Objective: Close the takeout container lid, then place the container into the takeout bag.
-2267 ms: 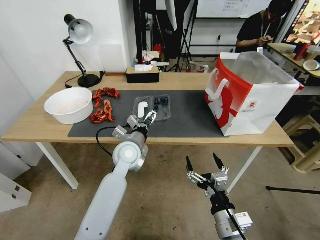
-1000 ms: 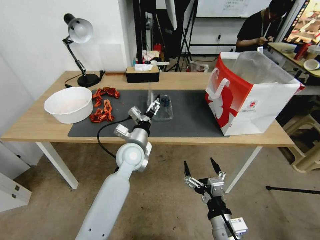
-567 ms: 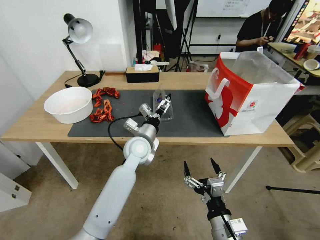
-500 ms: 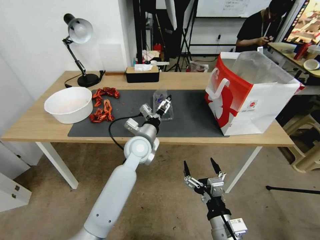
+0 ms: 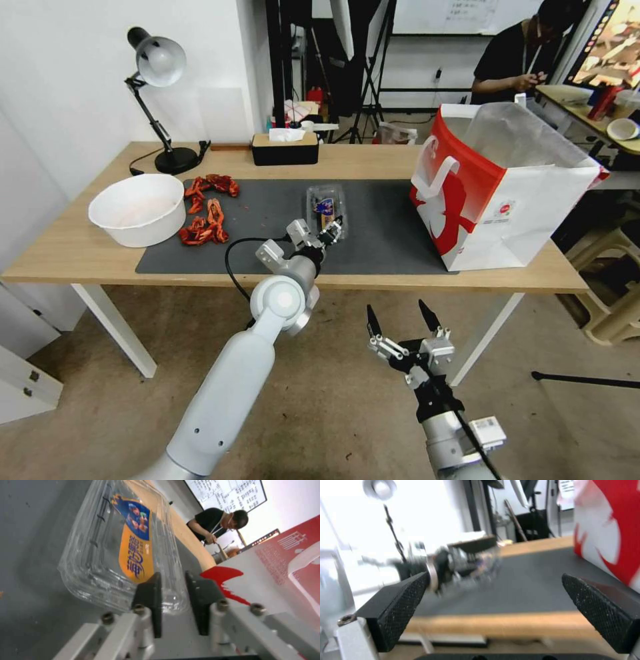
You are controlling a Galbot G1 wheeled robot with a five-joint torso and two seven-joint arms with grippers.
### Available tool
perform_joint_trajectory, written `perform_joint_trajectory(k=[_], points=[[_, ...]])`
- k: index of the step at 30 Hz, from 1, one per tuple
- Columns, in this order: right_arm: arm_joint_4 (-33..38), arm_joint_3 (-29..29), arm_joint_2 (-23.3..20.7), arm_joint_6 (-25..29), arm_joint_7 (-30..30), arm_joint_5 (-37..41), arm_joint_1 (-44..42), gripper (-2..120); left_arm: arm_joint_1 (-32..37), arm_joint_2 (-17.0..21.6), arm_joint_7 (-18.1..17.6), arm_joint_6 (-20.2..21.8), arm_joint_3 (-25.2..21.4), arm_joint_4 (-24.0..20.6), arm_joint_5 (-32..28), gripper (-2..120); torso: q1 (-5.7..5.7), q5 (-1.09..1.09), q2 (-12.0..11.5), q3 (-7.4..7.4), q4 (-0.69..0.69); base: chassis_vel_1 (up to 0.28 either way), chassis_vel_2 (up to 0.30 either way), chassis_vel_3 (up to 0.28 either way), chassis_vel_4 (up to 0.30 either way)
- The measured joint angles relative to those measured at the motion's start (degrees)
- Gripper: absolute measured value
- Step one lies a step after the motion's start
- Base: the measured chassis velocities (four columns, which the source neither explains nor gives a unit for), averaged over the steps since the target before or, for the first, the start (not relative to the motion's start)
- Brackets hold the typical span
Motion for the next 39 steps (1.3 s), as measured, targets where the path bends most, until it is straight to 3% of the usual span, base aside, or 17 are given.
perform_joint_trajectory(k=[2, 5, 7, 8, 9, 12, 16, 21, 26, 33, 39], points=[[0.2, 0.6, -0.7, -0.8, -0.6, 3.6, 1.6, 100, 0.0, 0.0, -0.1, 0.0, 0.0, 0.0, 0.0, 15, 0.0, 0.01, 0.0, 0.0, 0.01, 0.0, 0.0, 0.0, 0.0], [0.1, 2.3, -3.2, -3.7, -1.2, 14.8, 7.2, 100, 0.0, -0.1, -0.4, 0.0, 0.0, 0.3, 0.0, 0, 0.0, 0.0, 0.0, 0.0, 0.0, 0.0, 0.0, 0.0, 0.0], [-0.2, 2.5, -3.7, -4.4, -1.2, 17.2, 8.4, 100, 0.0, -0.1, -0.4, 0.0, 0.0, 0.4, 0.0, 0, 0.0, 0.01, 0.0, 0.0, 0.01, 0.0, 0.0, 0.0, 0.0], [-1.2, 2.7, -4.8, -6.2, -0.9, 23.2, 11.3, 100, -0.1, 0.0, -0.5, -0.1, 0.0, 0.5, 0.0, 0, 0.0, 0.01, 0.0, 0.0, 0.0, 0.0, 0.0, 0.0, 0.0], [-1.2, 2.7, -4.8, -6.2, -0.9, 23.2, 11.3, 100, -0.1, 0.0, -0.5, -0.1, 0.0, 0.5, 0.0, 0, 0.0, 0.01, 0.0, 0.0, 0.0, 0.0, 0.0, 0.0, 0.0], [-4.0, 2.6, -6.2, -10.0, 0.9, 34.5, 18.1, 100, -0.2, 0.3, -0.7, -0.2, -0.3, 0.5, 0.0, 0, 0.0, 0.0, 0.0, 0.0, -0.01, 0.0, 0.0, 0.0, 0.0], [-8.0, 0.9, -6.7, -13.9, 3.3, 41.6, 26.1, 100, -0.2, 0.5, -0.8, -0.2, -0.6, 0.5, -0.2, 0, 0.01, 0.0, 0.0, 0.0, 0.02, 0.0, 0.0, 0.0, 0.0], [-12.6, -1.3, -6.4, -18.1, 6.6, 45.4, 34.2, 100, -0.2, 0.6, -0.8, -0.2, -1.0, 0.6, -0.6, 0, 0.01, -0.01, 0.0, 0.0, 0.02, 0.0, 0.0, 0.0, 0.0], [-21.7, -4.6, -4.9, -26.6, 12.8, 48.3, 44.9, 100, 0.0, 0.9, -0.7, -0.3, -1.5, 0.8, -0.6, 0, 0.0, -0.02, 0.0, 0.0, 0.0, 0.0, 0.0, 0.0, 0.0], [-31.3, -7.8, -2.4, -32.6, 17.6, 49.8, 54.7, 100, 0.1, 1.0, -0.7, -0.4, -1.8, 1.0, -0.6, 0, 0.01, 0.0, 0.0, 0.01, 0.01, 0.0, 0.0, 0.0, 0.0], [-37.1, -10.1, 0.2, -42.7, 22.6, 51.6, 61.4, 100, 0.2, 1.1, -0.7, -0.4, -1.9, 0.8, -0.6, 0, 0.01, -0.01, 0.0, 0.0, 0.01, 0.0, 0.0, 0.0, 0.0]])
